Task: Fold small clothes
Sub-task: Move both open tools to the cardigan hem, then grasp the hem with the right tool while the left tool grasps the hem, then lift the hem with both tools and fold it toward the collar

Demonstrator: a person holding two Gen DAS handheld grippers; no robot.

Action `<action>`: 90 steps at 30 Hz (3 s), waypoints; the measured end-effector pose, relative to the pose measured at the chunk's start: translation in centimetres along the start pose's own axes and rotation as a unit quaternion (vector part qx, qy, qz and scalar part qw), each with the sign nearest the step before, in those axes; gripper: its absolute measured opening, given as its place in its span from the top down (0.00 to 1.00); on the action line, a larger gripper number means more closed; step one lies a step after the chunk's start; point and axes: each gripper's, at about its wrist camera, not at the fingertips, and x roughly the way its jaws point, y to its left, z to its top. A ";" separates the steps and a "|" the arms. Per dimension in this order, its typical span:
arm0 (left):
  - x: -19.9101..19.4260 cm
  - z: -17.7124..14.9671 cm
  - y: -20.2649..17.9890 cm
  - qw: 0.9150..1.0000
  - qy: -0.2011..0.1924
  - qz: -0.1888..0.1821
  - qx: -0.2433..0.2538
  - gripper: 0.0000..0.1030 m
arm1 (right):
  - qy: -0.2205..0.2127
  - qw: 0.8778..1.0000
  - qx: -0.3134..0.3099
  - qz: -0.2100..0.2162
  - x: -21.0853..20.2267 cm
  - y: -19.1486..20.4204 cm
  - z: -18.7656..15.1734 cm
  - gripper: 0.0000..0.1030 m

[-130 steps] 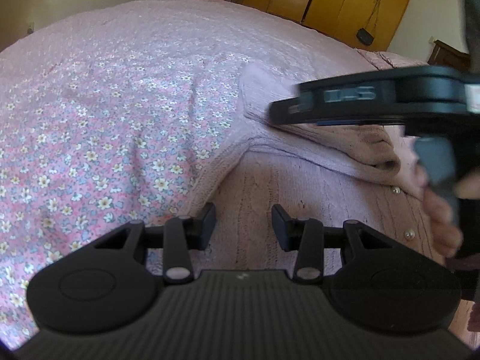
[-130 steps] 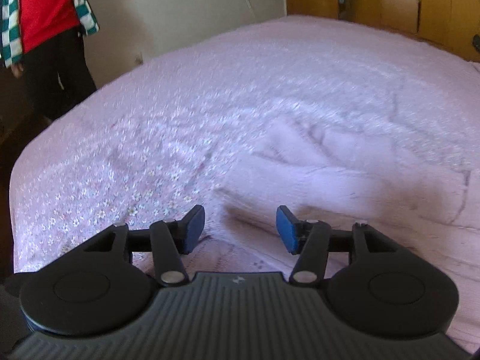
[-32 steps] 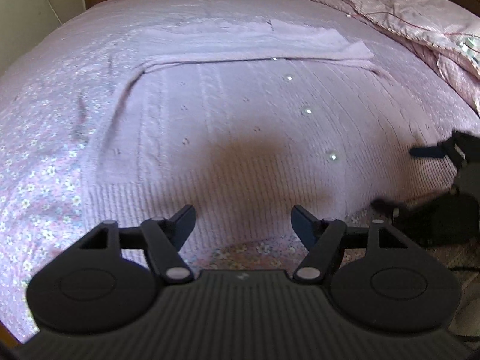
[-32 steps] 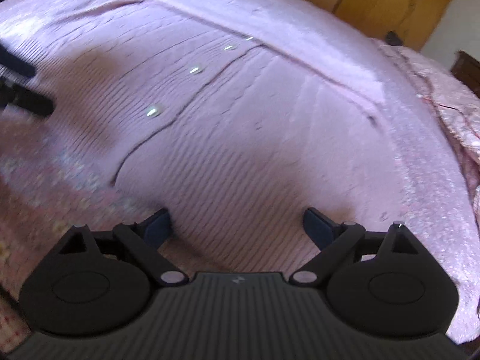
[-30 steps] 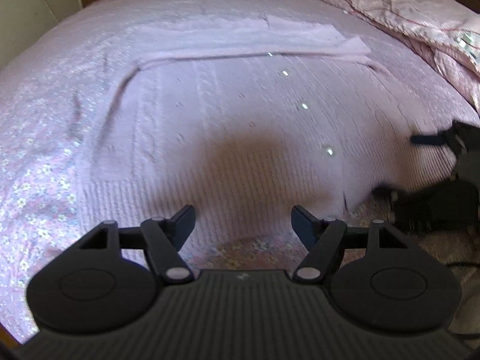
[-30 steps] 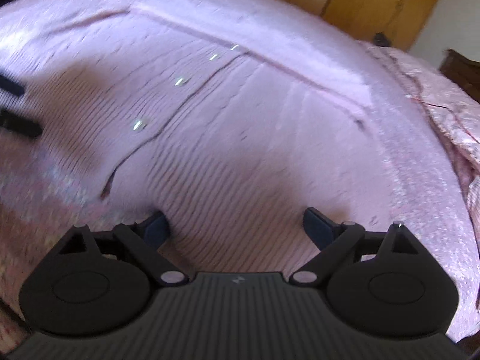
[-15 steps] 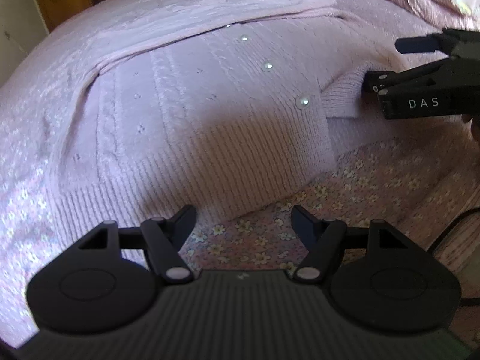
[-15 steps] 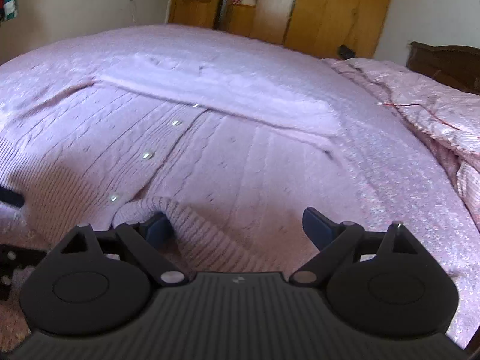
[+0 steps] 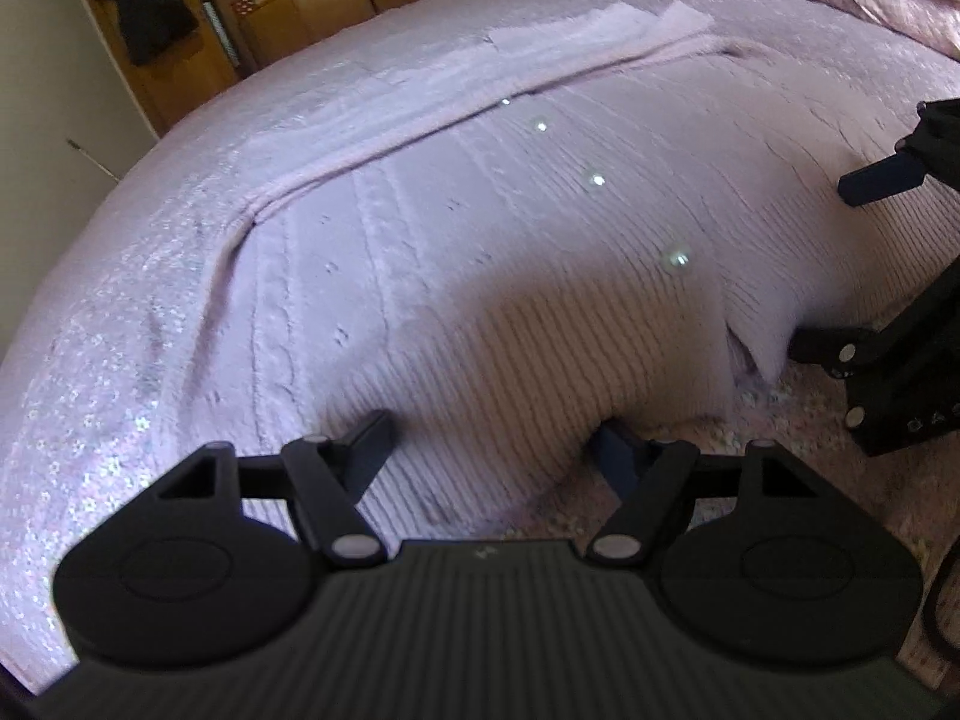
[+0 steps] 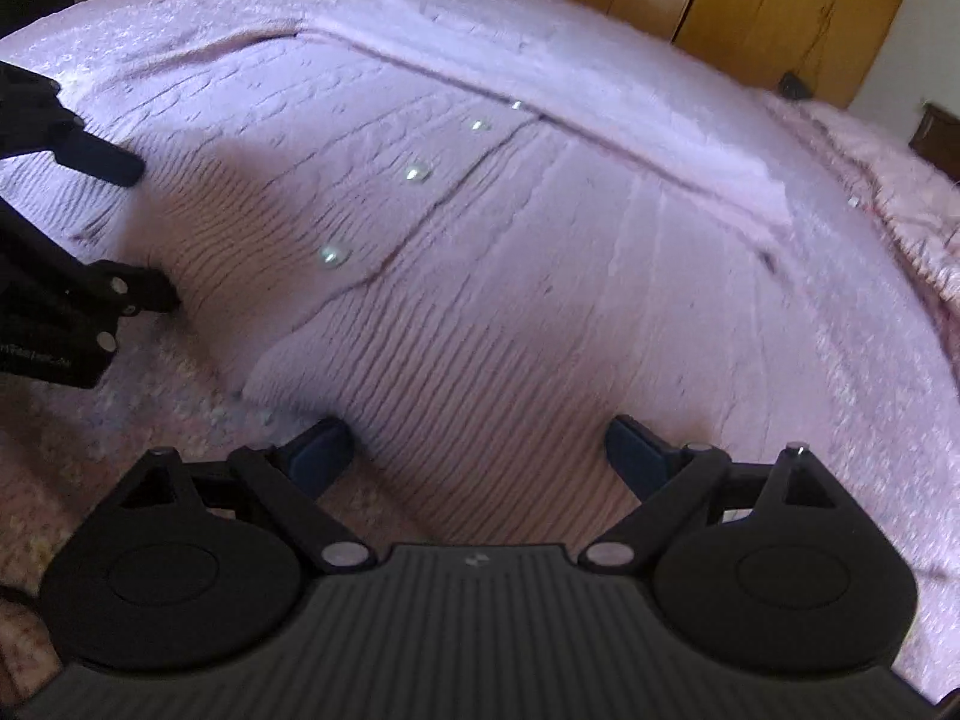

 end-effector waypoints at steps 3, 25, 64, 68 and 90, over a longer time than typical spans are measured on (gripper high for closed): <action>-0.2 0.2 0.4 1.000 -0.018 0.010 -0.009 0.27 | -0.017 1.000 0.011 -0.007 0.0 -0.4 0.1 0.08; 1.2 2.3 1.5 0.998 -0.048 -0.022 -0.032 0.79 | -0.085 0.993 0.079 -0.006 -0.4 -2.5 1.4 0.72; 10.6 24.0 10.9 0.980 -0.162 0.015 -0.115 0.89 | -0.200 0.972 0.124 -0.003 7.9 -14.0 23.7 0.88; 15.7 24.0 11.0 0.986 -0.124 0.020 -0.110 0.88 | -0.154 0.980 0.128 0.004 12.8 -13.9 24.2 0.87; 17.4 21.3 10.5 0.993 -0.088 0.048 -0.066 0.59 | -0.102 0.965 0.236 0.057 17.2 -16.9 19.2 0.37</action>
